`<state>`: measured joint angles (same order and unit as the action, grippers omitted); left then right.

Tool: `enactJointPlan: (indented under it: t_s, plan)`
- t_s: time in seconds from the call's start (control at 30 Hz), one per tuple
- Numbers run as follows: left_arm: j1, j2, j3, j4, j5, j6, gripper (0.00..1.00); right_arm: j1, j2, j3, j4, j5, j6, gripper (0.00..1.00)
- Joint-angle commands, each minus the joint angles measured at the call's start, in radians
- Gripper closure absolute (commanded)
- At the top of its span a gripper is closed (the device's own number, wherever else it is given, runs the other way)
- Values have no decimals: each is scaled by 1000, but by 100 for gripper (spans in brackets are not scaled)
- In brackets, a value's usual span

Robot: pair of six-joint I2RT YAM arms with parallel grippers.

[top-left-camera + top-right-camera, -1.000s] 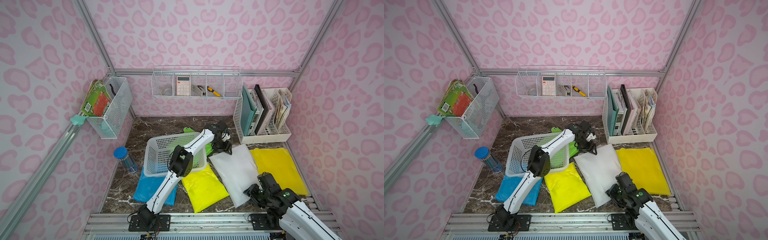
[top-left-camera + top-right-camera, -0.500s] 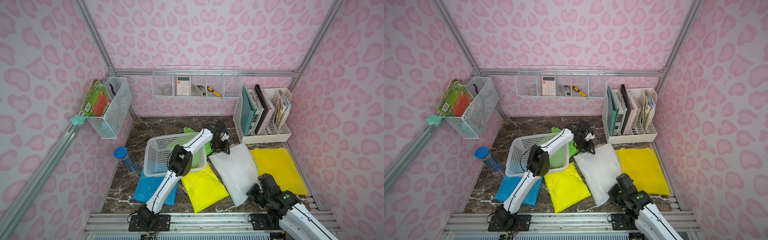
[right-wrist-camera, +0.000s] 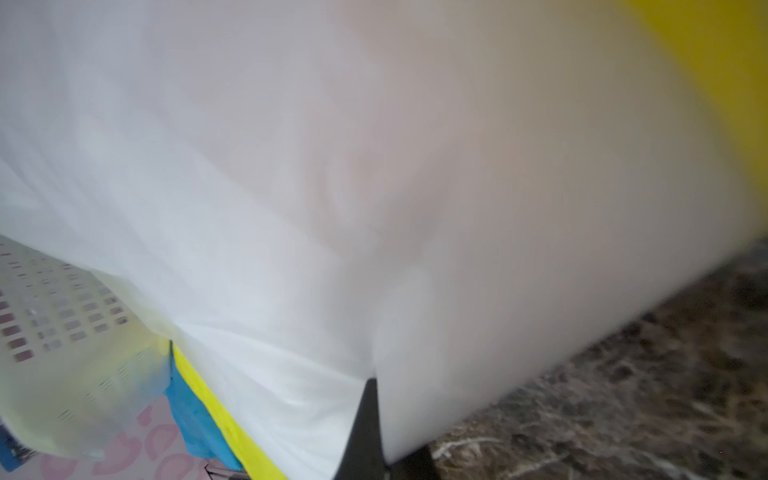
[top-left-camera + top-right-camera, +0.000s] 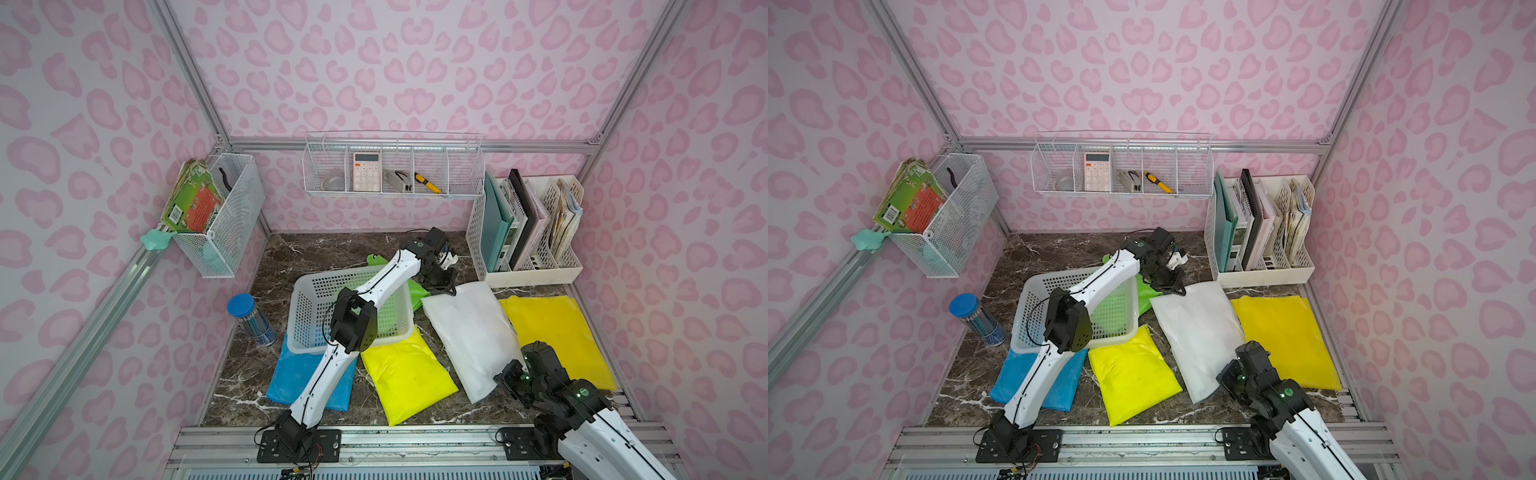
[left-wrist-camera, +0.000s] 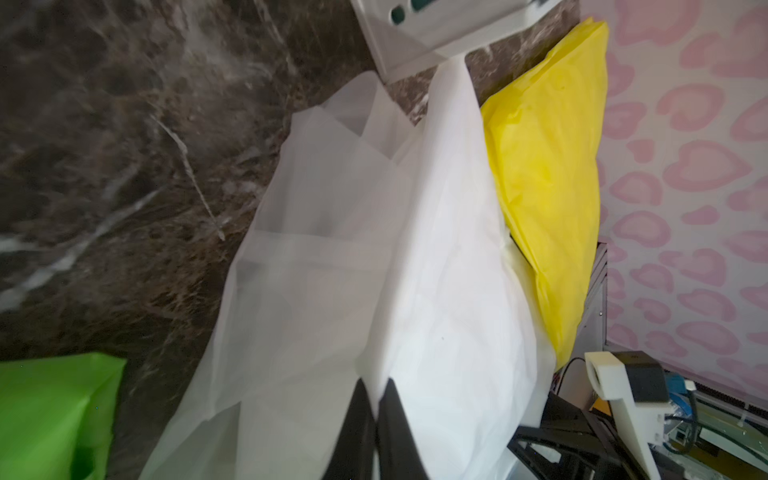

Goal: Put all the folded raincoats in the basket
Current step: Pick up the raincoat from the center of the board.

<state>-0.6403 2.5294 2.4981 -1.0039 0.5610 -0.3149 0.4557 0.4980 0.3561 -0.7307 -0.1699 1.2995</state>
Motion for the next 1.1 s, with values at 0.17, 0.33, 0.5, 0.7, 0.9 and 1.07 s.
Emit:
enactJointPlan:
  t_s: [0.17,0.33,0.5,0.7,0.9,1.07]
  plan:
    - [25,-137,3,-78,-99,-14,100,-3,56,204,20,27,-37,100]
    - [38,-152,1,-96,-85,-24,100,-2,101,343,-23,50,-88,100]
    - [38,-96,-33,-62,-2,-48,92,-2,103,358,-75,40,-118,100]
    - [20,-10,-70,-63,-15,-44,53,-2,32,210,-113,66,-120,79]
    - [9,1,-91,-61,-57,-23,45,-10,-57,62,-113,100,-94,46]
    - [7,2,-91,-60,-73,-13,45,-48,-63,-28,-71,124,-87,39]
